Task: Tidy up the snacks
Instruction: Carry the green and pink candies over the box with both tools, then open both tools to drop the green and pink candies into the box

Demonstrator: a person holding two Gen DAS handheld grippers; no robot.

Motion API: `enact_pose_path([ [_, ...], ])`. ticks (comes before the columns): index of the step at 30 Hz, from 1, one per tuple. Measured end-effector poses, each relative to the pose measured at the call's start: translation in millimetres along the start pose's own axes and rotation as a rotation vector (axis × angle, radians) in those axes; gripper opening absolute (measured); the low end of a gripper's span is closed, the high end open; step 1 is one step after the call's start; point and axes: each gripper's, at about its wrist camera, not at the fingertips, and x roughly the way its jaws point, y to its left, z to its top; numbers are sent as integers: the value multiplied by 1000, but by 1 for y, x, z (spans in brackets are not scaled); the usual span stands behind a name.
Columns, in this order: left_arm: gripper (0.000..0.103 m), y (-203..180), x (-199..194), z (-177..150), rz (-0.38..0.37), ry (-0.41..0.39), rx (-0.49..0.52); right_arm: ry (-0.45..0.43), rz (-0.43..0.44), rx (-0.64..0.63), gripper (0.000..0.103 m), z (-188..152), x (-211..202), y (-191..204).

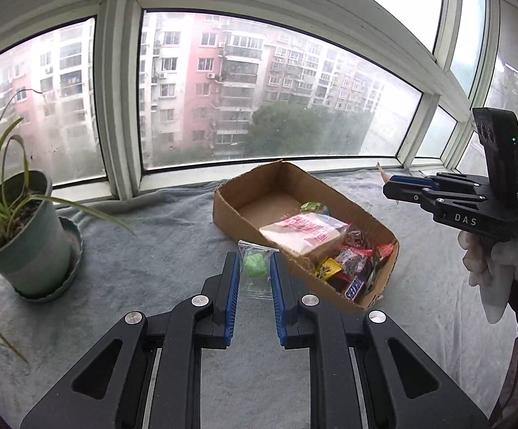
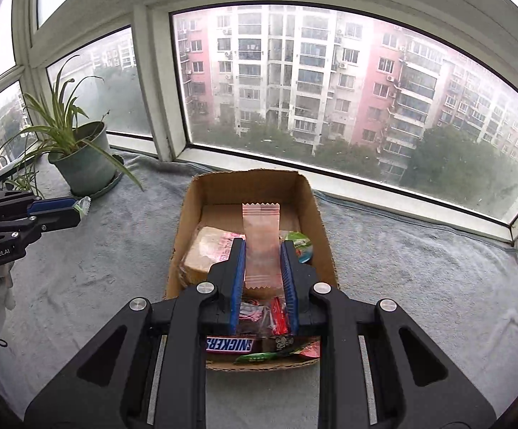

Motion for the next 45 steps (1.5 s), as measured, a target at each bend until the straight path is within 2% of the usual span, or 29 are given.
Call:
enact_pose_path([
  [10,16,-20,30,36,12,-20,57,17,-8,29,21,-6,12,-19],
  [17,16,-31,61,47,-8,1,71,39,4,47,21,-14,32,-20],
  [30,16,-35,103,35,-61,62,39,102,41,69,21,-31,70,-20],
  [45,17,-54,112,26,-89,103,57,106,23,50,22,-34,71,-18],
])
